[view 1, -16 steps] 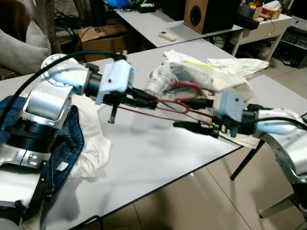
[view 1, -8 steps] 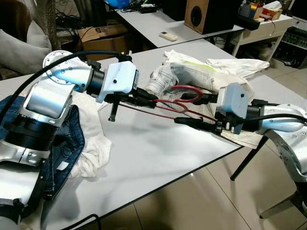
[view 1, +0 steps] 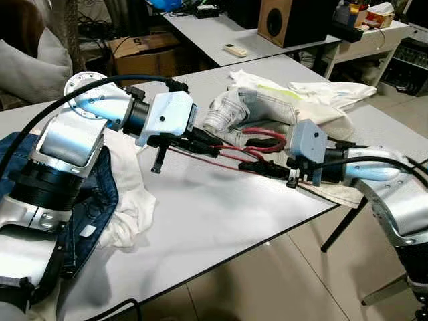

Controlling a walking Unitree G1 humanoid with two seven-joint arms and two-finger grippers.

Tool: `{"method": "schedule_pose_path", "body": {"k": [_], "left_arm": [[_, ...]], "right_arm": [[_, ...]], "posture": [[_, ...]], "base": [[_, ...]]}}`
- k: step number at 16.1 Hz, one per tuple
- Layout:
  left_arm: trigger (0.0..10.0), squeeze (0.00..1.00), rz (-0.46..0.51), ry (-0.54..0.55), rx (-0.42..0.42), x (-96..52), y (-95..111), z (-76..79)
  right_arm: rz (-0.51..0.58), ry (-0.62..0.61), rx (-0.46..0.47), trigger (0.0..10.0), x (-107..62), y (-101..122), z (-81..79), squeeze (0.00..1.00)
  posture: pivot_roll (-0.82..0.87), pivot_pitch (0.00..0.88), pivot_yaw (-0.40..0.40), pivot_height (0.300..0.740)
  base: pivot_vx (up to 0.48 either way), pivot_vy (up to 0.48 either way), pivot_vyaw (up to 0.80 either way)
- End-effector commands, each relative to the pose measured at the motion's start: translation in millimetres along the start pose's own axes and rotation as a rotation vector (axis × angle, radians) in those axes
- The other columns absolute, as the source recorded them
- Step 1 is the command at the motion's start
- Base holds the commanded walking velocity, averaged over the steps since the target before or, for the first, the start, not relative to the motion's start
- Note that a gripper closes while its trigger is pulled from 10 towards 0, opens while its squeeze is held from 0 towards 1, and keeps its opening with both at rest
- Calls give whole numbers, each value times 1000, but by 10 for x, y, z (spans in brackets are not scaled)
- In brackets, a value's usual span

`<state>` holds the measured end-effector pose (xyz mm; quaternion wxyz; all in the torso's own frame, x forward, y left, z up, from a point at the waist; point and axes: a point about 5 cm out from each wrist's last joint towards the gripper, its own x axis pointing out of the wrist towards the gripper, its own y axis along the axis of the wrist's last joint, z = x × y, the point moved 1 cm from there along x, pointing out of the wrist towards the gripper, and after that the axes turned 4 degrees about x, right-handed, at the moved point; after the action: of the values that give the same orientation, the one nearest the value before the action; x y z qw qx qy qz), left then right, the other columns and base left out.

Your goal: Hang hanger

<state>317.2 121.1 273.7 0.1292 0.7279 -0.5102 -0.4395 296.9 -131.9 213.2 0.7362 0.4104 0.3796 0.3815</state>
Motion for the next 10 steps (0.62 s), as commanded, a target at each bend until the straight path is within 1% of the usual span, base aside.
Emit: {"method": "schedule_pose_path", "body": {"k": [1, 4, 6, 10], "left_arm": [[0, 0, 2, -19, 45, 3, 71, -22], [0, 0, 3, -16, 59, -1, 94, -36], [0, 0, 15, -16, 76, 0, 146, -49], [0, 0, 25, -16, 103, 6, 214, -75]], "right_arm": [[2, -5, 1, 0, 7, 23, 32, 0], [33, 9, 32, 0, 31, 38, 36, 0], [56, 26, 54, 0, 41, 47, 29, 0], [66, 58, 79, 0, 50, 34, 1, 0]], "posture": [[-175, 0, 8, 740], [-178, 0, 7, 740], [-177, 0, 6, 740], [-177, 0, 6, 740]], "base": [[0, 0, 0], [0, 0, 0], [0, 0, 0], [0, 0, 0]]}}
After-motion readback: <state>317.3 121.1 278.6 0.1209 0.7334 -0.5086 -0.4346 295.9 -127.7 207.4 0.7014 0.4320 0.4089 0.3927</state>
